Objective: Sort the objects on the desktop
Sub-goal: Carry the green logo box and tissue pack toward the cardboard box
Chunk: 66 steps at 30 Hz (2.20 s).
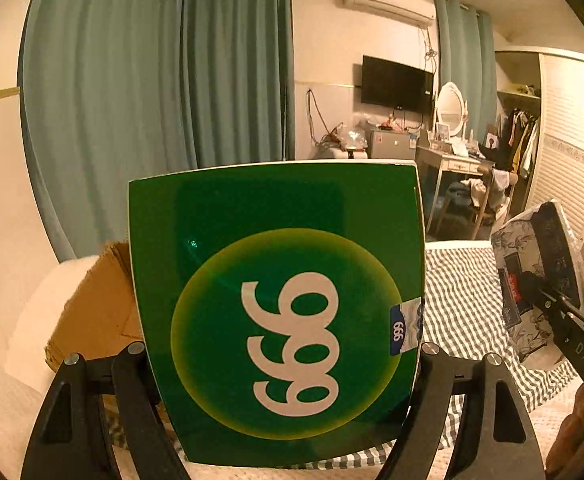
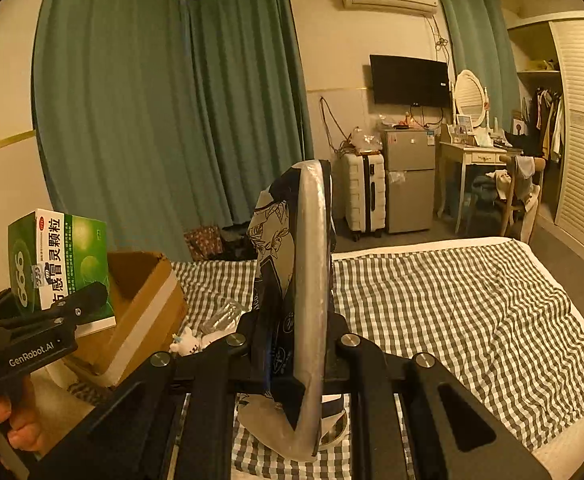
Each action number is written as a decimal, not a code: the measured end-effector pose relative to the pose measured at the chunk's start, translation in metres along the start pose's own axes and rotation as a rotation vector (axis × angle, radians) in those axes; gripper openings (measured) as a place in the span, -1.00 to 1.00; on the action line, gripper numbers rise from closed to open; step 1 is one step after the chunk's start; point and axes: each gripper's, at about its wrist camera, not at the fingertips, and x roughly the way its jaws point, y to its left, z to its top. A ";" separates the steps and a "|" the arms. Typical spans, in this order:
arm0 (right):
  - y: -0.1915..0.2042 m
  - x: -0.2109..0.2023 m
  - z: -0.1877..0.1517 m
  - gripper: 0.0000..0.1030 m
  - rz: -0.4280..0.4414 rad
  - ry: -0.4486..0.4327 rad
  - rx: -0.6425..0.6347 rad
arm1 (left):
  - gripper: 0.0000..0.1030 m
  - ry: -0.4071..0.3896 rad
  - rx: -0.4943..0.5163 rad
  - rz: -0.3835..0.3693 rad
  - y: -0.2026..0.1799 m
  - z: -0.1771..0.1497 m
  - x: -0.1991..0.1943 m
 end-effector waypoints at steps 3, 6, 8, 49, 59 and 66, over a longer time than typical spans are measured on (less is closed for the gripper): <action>0.003 -0.001 0.004 -0.74 -0.002 -0.003 0.010 | 0.59 -0.020 0.002 -0.007 0.007 0.006 -0.005; 0.004 0.000 0.009 -0.74 0.005 -0.003 0.031 | 0.59 -0.041 0.006 -0.004 0.021 0.003 -0.014; 0.005 0.000 0.011 -0.74 0.008 -0.005 0.042 | 0.59 -0.052 0.014 0.000 0.025 0.005 -0.016; 0.222 0.091 0.019 -0.74 0.289 0.069 -0.045 | 0.60 0.084 -0.096 0.043 0.189 0.011 0.011; 0.248 0.161 -0.017 -0.74 0.322 0.229 -0.078 | 0.60 0.238 -0.085 0.093 0.193 -0.009 0.076; 0.251 0.196 -0.048 -0.74 0.355 0.299 -0.107 | 0.60 0.340 -0.082 0.095 0.192 -0.023 0.110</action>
